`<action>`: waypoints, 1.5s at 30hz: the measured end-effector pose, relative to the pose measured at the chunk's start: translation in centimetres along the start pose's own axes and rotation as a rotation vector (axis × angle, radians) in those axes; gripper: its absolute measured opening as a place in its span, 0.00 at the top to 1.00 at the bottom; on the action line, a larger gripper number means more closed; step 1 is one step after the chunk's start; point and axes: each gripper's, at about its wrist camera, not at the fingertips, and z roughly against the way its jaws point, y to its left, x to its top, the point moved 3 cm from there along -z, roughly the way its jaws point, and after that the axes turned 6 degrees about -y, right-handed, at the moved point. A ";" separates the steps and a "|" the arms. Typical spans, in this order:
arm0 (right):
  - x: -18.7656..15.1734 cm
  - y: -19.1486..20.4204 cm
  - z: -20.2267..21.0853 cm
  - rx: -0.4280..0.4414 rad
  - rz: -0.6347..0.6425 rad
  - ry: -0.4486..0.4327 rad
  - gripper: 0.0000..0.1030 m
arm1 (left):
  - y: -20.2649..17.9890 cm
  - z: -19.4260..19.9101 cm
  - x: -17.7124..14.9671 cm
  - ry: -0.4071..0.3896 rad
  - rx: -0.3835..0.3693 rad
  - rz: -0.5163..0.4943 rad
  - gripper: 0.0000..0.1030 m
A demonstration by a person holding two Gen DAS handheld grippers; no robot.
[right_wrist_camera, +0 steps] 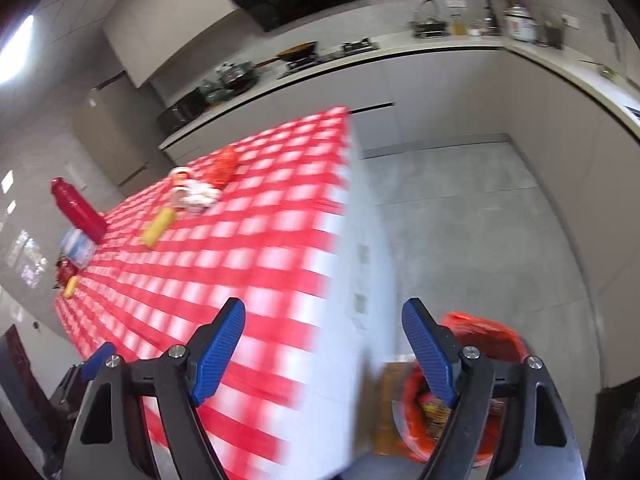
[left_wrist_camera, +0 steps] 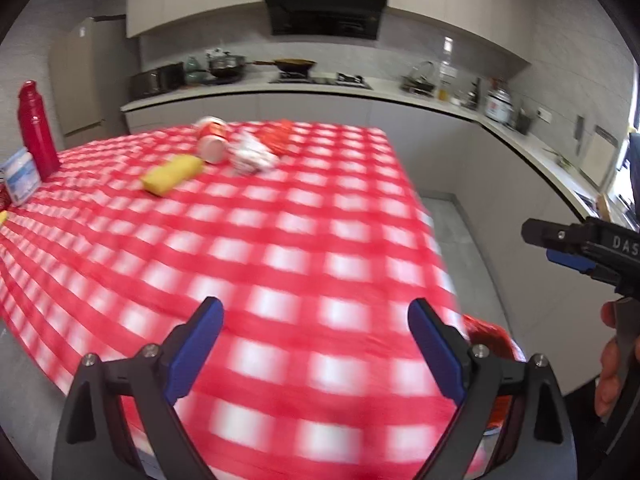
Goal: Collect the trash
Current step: 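Move both tools back over the table toward the sponge and tissue, then grasp the white tissue with the right tool while the left tool grasps the yellow sponge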
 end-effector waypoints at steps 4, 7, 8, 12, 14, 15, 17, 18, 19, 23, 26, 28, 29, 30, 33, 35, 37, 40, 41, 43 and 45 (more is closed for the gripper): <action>1.9 5.9 -3.2 0.020 0.027 -0.005 0.20 | 6.6 -1.6 2.5 -0.013 0.027 0.028 0.09; 3.1 10.0 -5.9 0.035 0.035 0.001 0.20 | 11.1 -3.3 3.8 -0.013 0.035 0.051 0.09; 3.7 11.4 -7.1 0.038 0.037 0.004 0.20 | 12.3 -3.9 4.3 -0.013 0.034 0.054 0.09; 5.0 15.4 -11.0 0.027 0.047 0.023 0.20 | 16.3 -7.1 6.2 0.008 0.044 0.029 0.09; 5.5 16.8 -12.7 0.010 0.050 0.031 0.20 | 17.8 -8.6 6.8 0.023 0.031 0.024 0.09; 5.7 17.4 -13.4 0.004 0.047 0.035 0.20 | 18.3 -9.1 7.2 0.027 0.028 0.016 0.09; 6.1 18.5 -15.0 -0.011 0.049 0.044 0.20 | 19.3 -11.0 7.9 0.034 0.020 -0.010 0.09; 6.3 19.0 -16.2 -0.021 0.054 0.053 0.20 | 19.9 -11.7 8.3 0.039 0.015 -0.017 0.09; 6.5 19.5 -17.2 -0.028 0.058 0.058 0.20 | 20.3 -12.5 8.6 0.043 0.005 -0.023 0.09; 7.3 20.6 -21.0 -0.058 0.060 0.080 0.20 | 21.6 -16.4 9.9 0.066 -0.018 -0.065 0.09; 7.9 21.1 -24.0 -0.078 0.059 0.096 0.20 | 22.0 -19.0 10.4 0.095 -0.039 -0.089 0.09; 8.3 21.2 -26.0 -0.089 0.051 0.115 0.20 | 21.9 -20.6 10.5 0.117 -0.057 -0.100 0.09; 8.5 21.3 -27.0 -0.097 0.051 0.122 0.20 | 21.7 -21.2 10.5 0.124 -0.063 -0.111 0.09; 8.6 21.4 -27.8 -0.101 0.052 0.128 0.20 | 21.5 -21.9 10.5 0.134 -0.067 -0.123 0.09; 8.8 21.7 -30.0 -0.113 0.060 0.155 0.20 | 21.3 -23.2 10.6 0.148 -0.079 -0.140 0.09; 8.7 21.7 -31.2 -0.123 0.065 0.170 0.20 | 21.2 -23.7 10.6 0.161 -0.087 -0.144 0.09; 8.5 21.5 -32.0 -0.135 0.063 0.184 0.20 | 21.2 -24.3 10.5 0.173 -0.094 -0.148 0.09; 8.2 21.1 -33.0 -0.149 0.064 0.195 0.20 | 21.1 -24.6 10.1 0.186 -0.103 -0.153 0.09; 8.1 21.0 -33.1 -0.150 0.063 0.195 0.20 | 21.1 -24.6 9.9 0.190 -0.103 -0.151 0.09; 7.9 20.8 -33.4 -0.147 0.061 0.199 0.20 | 21.0 -24.7 9.6 0.200 -0.108 -0.147 0.09; 7.9 20.7 -33.6 -0.143 0.061 0.196 0.20 | 20.9 -24.6 9.6 0.201 -0.106 -0.149 0.10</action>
